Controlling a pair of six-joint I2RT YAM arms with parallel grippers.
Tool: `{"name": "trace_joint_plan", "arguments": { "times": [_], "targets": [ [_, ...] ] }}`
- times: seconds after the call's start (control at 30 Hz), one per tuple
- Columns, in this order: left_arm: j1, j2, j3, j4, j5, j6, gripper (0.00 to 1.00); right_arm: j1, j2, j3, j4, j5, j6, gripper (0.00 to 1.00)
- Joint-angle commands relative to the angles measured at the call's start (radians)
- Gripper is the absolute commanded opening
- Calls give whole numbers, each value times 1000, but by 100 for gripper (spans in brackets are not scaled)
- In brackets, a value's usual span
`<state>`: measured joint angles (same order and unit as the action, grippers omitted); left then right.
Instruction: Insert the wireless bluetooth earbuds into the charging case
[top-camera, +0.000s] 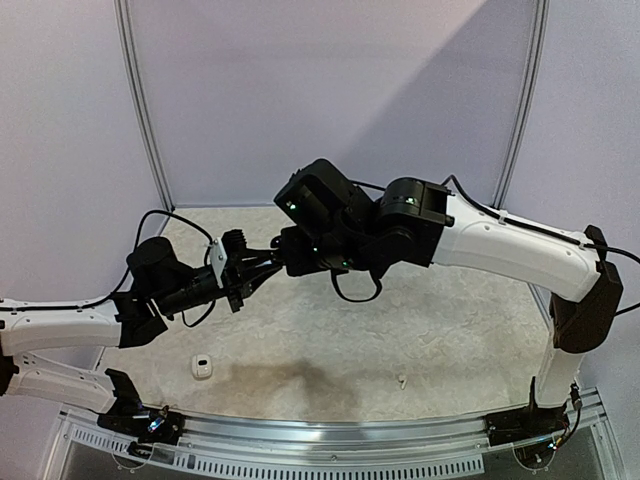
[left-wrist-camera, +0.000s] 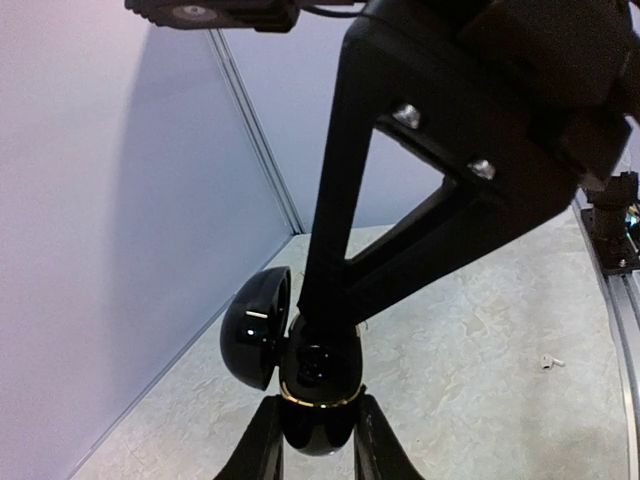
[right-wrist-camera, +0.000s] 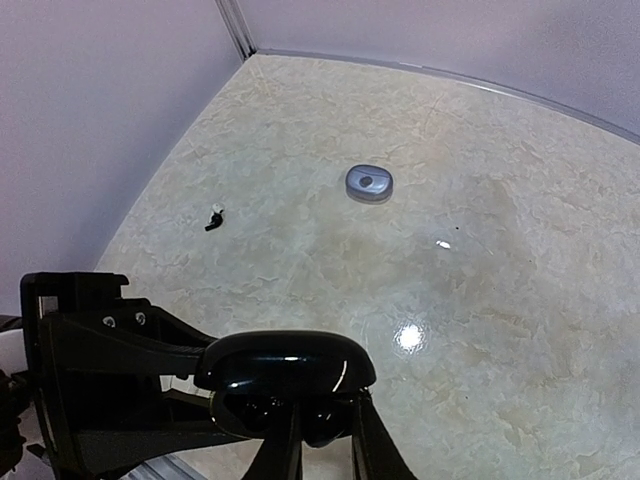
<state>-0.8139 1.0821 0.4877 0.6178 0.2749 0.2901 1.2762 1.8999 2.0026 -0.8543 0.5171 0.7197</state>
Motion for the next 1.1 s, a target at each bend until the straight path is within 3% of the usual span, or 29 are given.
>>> {"name": "trace_joint_plan", "arguments": {
  "times": [0.0,0.4,0.73,0.9,1.07],
  "targets": [
    [-14,-6,-2,-40,-4,-25,0,3,-83,-32,26,-9,-48,0],
    [-14,-6,-5,-24,7,-17,0,2,-123,-122,130,-38,-80,0],
    [-15,-7,-4,-23,2,-65,0,1,-132,-133,120,-43,-69,0],
    [-12,-20,-1,-58,-117,-86,0,-17,-188,-229,124,-16,-23,3],
    [2,-64,8,-179,-189,-133,0,-67,-278,-392,214,-84,36,10]
  ]
}}
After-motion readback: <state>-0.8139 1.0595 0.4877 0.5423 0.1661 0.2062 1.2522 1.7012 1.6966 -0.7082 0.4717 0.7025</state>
